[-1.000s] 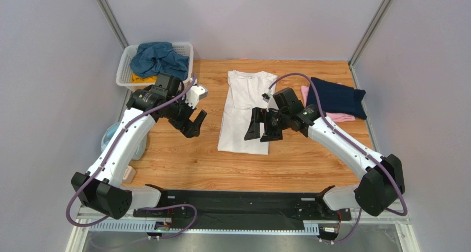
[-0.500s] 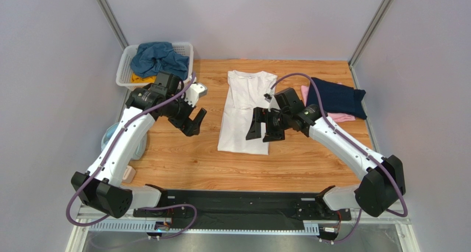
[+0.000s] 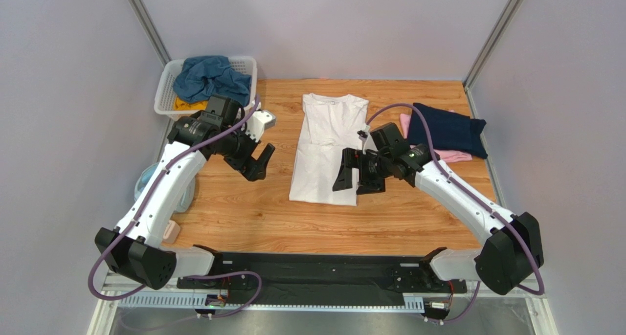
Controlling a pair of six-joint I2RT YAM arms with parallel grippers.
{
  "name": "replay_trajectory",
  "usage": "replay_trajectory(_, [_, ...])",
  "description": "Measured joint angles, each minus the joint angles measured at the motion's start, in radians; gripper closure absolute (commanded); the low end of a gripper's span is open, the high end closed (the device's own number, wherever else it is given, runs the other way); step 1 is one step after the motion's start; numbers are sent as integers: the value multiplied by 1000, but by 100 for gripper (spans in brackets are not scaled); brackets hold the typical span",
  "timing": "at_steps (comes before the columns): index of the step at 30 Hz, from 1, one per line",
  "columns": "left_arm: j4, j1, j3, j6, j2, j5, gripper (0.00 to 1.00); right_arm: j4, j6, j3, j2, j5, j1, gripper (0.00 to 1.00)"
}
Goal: Fold and stack the t-shirts
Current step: Grab one side of the 2/3 rectangular tshirt with both arms
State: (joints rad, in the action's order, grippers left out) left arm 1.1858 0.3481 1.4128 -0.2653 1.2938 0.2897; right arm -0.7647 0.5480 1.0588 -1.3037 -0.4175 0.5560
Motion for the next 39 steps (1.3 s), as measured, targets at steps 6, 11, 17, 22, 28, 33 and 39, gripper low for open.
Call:
replay_trajectory(6, [-12,1,-7,13,15,19,0,41,2,-71,-19,-32,-40,0])
replay_trajectory(11, [-53,28,-43,19,106,27,15,103,16,-178,-82,-43,-72,0])
replay_trajectory(17, [-123,39,-85,18,238,34,21,142,35,-239,-141,-39,-109,9])
replay_trajectory(22, [-192,39,-133,16,285,37,16,170,39,-237,-181,-31,-122,15])
replay_trajectory(28, [-286,39,-192,25,329,68,13,190,39,-200,-251,-26,-137,21])
replay_trajectory(33, [-331,53,-199,41,370,90,15,212,39,-181,-300,-27,-149,26])
replay_trajectory(39, [-360,105,-196,60,437,103,16,232,50,-182,-306,-30,-154,32])
